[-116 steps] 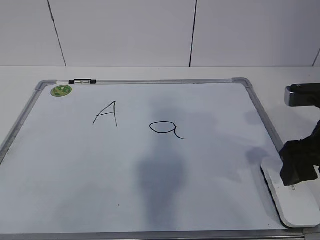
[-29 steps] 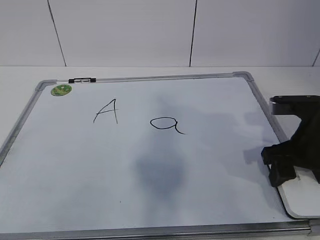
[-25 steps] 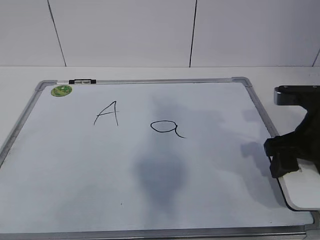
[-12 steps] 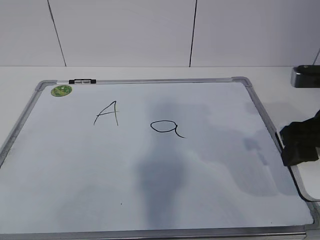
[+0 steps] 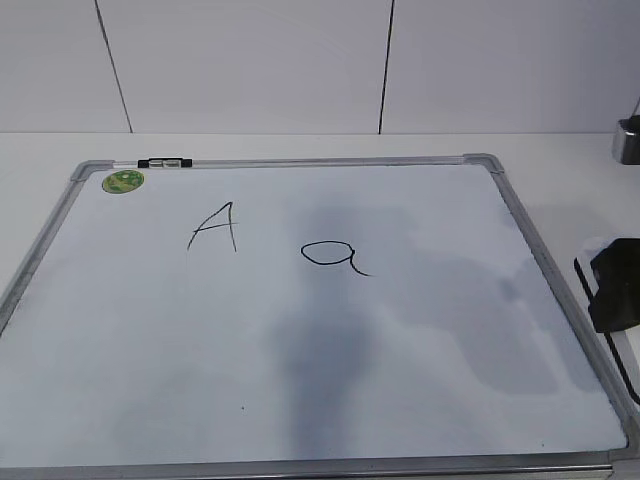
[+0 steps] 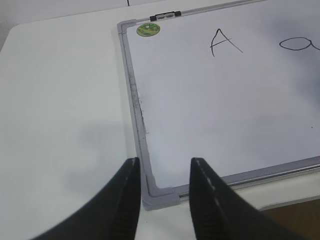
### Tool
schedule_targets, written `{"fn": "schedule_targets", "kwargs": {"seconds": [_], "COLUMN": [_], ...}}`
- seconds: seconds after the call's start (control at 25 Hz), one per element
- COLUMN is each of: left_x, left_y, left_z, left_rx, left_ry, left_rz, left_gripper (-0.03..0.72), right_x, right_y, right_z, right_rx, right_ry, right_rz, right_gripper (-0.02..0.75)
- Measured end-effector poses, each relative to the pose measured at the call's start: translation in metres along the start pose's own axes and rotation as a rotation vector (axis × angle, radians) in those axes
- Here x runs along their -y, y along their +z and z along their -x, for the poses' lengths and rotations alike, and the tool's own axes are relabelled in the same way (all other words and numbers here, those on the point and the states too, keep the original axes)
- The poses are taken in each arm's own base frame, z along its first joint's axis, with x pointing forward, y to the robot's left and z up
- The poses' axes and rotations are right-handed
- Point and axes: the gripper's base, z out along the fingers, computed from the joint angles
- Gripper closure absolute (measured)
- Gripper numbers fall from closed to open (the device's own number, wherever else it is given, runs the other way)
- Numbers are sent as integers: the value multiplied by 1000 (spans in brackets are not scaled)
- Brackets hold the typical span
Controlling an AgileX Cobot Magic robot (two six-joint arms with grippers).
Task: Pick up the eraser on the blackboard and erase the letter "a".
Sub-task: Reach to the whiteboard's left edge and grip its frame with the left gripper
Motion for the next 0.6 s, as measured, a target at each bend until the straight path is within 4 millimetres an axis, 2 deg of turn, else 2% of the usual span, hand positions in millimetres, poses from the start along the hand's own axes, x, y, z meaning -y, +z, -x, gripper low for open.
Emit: {"fn": "schedule_targets", "kwargs": {"seconds": [0.4,0.52,0.6], "left_x": [5,4,0], "left_y": [1,0,3], "left_z": [3,12,26], "left_rx": [20,87,159], "left_ry": [-35,-39,-51], "left_rz": [-63,-51,-32], "left_gripper": [442,416,394], "right_x": [0,0,0], "right_y": [0,0,0], "right_z": [1,2,2], "right_rx": [11,22,22], "right_ry": [-4,-4,-4], "right_rz": [0,2,2], "right_gripper": [209,209,209]}}
